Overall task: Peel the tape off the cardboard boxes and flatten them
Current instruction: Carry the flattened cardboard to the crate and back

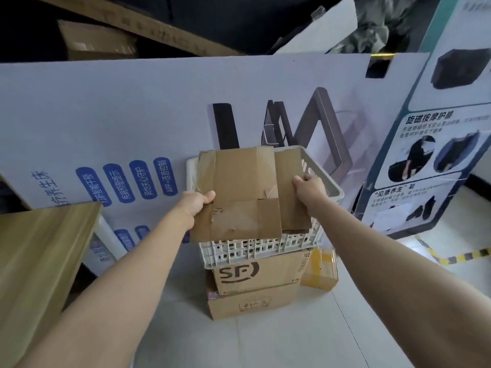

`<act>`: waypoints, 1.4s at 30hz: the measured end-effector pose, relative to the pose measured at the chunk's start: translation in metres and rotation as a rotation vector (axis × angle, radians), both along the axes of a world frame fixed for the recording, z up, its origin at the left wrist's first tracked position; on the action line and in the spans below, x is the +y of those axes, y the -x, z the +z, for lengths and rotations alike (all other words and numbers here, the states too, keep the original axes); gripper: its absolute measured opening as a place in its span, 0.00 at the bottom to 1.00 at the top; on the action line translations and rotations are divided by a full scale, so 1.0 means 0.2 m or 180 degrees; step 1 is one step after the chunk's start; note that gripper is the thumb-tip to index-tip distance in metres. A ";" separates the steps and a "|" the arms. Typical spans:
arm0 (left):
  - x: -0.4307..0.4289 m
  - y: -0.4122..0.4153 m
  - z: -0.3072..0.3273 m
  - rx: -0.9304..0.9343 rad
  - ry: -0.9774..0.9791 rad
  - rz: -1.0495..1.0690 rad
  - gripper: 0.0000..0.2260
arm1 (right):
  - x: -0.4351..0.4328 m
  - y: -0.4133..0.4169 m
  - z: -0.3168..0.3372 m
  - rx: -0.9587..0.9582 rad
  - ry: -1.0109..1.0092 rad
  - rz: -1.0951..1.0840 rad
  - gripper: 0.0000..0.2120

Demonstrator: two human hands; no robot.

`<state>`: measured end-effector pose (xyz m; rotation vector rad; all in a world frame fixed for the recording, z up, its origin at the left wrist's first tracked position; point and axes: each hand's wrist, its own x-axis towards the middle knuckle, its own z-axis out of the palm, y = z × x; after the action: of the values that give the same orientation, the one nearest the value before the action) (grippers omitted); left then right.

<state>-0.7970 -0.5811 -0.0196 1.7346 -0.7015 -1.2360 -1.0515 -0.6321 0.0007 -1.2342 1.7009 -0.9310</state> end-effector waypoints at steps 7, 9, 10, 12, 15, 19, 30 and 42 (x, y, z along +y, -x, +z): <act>-0.37 0.11 -0.16 0.0030 -0.0186 0.0355 0.23 | -0.46 0.03 -0.07 -0.0238 -0.0352 0.0679 0.14; -0.43 0.18 -0.16 -0.0005 -0.0179 0.0589 0.16 | -0.57 0.06 -0.08 -0.0267 -0.0413 0.0872 0.11; -0.46 0.23 -0.14 -0.0037 -0.0184 0.0680 0.13 | -0.62 0.08 -0.08 -0.0306 -0.0444 0.0945 0.10; -0.51 0.30 -0.13 -0.0068 -0.0257 0.0837 0.16 | -0.73 0.11 -0.09 -0.0324 -0.0527 0.1085 0.10; -0.59 0.36 -0.16 0.0048 -0.0242 0.1037 0.24 | -0.86 0.12 -0.10 -0.0564 -0.0704 0.1283 0.10; -0.67 0.40 -0.21 0.0262 -0.0335 0.1144 0.25 | -0.98 0.11 -0.15 -0.0552 -0.0904 0.1521 0.14; -0.75 0.23 -0.30 0.1011 -0.0487 0.1102 0.13 | -1.14 -0.08 -0.22 -0.0547 -0.1311 0.1725 0.16; -0.85 0.04 -0.31 0.1283 -0.0224 0.1311 0.17 | -1.18 -0.19 -0.22 -0.1022 -0.1738 0.1653 0.23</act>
<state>-0.8052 -0.7504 -0.0816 1.5182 -0.0590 -1.2683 -1.0136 -0.8685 -0.0438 -1.0087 1.1787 -0.2959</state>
